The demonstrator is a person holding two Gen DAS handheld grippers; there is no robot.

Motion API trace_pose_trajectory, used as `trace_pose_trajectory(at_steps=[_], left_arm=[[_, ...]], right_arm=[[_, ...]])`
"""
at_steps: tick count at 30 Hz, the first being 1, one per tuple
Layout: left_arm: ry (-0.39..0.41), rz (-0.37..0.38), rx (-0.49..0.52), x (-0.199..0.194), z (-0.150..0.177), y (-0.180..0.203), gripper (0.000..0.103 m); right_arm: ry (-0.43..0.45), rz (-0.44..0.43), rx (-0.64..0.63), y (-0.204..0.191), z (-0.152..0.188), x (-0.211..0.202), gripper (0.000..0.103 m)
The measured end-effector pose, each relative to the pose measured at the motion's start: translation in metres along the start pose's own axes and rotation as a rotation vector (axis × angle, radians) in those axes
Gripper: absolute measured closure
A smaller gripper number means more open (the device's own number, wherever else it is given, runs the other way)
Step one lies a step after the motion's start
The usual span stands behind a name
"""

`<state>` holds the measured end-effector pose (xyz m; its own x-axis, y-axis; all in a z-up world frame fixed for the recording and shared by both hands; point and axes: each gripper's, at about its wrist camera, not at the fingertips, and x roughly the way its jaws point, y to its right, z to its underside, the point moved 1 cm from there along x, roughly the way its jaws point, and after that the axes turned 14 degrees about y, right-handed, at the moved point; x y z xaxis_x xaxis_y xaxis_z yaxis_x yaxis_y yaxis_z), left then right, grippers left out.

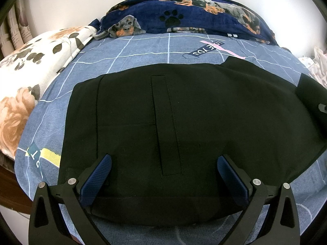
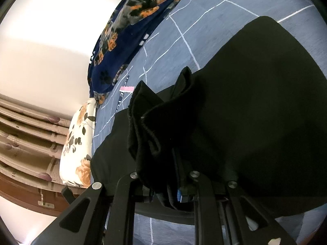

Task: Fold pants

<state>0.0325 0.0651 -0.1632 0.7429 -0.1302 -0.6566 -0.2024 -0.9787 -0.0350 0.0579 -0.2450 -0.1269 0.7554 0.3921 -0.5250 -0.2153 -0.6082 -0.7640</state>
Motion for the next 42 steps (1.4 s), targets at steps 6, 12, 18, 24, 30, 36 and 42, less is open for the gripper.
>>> trace_pose_trajectory(at_steps=[6, 12, 18, 24, 30, 36, 42], left_arm=[[0.0, 0.0, 0.0, 0.0, 0.0, 0.001, 0.0], [0.0, -0.001, 0.001, 0.0, 0.0, 0.001, 0.0], [0.0, 0.0, 0.001, 0.0, 0.0, 0.001, 0.0], [0.0, -0.001, 0.001, 0.0, 0.0, 0.001, 0.0], [0.0, -0.001, 0.001, 0.0, 0.0, 0.002, 0.0], [0.0, -0.001, 0.002, 0.0, 0.0, 0.002, 0.0], [0.0, -0.001, 0.002, 0.0, 0.0, 0.002, 0.0]], right_arm=[[-0.007, 0.0, -0.006, -0.003, 0.003, 0.002, 0.086], [-0.013, 0.0, -0.023, -0.008, 0.006, 0.004, 0.086], [-0.02, 0.0, -0.032, -0.01, 0.007, 0.006, 0.086], [-0.023, 0.003, -0.044, -0.011, 0.007, 0.005, 0.086], [-0.028, 0.004, -0.052, -0.013, 0.01, 0.007, 0.086], [-0.034, 0.003, -0.049, -0.014, 0.011, 0.009, 0.084], [-0.054, -0.01, -0.033, -0.015, 0.014, 0.011, 0.071]])
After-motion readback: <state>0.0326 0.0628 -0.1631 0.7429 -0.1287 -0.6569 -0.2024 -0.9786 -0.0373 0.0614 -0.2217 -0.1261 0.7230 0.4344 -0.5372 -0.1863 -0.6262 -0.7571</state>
